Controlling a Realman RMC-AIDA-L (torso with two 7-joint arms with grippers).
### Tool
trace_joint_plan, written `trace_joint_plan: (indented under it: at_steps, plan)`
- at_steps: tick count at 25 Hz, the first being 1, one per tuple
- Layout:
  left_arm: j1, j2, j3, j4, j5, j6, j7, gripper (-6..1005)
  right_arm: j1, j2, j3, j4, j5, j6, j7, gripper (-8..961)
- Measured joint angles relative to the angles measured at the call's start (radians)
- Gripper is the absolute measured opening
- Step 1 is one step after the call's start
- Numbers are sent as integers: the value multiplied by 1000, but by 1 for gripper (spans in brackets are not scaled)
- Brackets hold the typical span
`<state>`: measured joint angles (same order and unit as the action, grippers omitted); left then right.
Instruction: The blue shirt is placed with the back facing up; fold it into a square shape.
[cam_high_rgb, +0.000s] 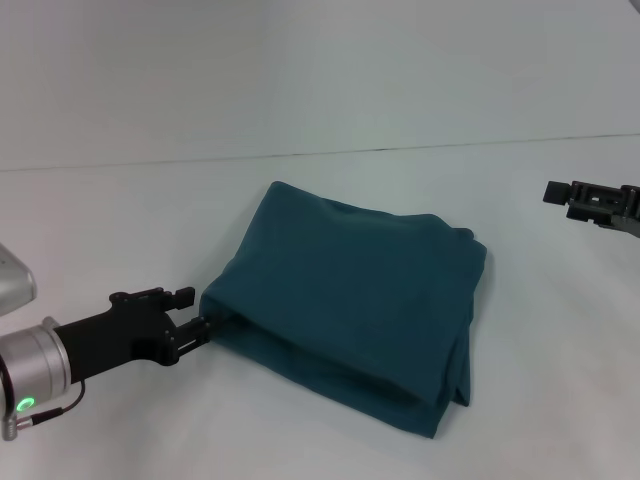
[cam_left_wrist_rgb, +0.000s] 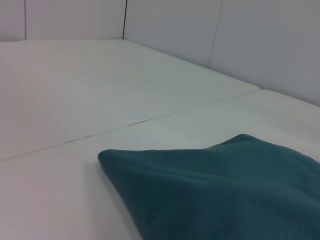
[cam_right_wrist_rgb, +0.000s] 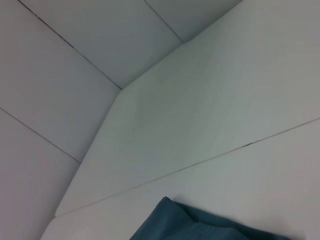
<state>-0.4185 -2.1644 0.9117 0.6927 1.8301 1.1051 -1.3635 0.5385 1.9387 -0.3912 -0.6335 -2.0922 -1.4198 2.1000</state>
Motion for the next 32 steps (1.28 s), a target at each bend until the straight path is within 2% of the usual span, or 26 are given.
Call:
trace_joint_plan:
  at_steps: [9, 14, 22, 32]
  plan:
    - [-19, -2, 53, -24, 6, -106, 0, 506, 1, 1, -3, 0, 0, 4, 0, 796]
    - [-24, -3, 69, -25, 3, -118, -2, 717, -1, 2, 0, 0, 0, 1, 0, 796]
    - [-27, -3, 70, -18, -2, -116, -4, 704, -5, 2, 0, 0, 0, 2, 0, 795]
    - [-34, -5, 63, -20, -3, -123, -19, 463, -2, 2, 0, 0, 0, 4, 0, 795]
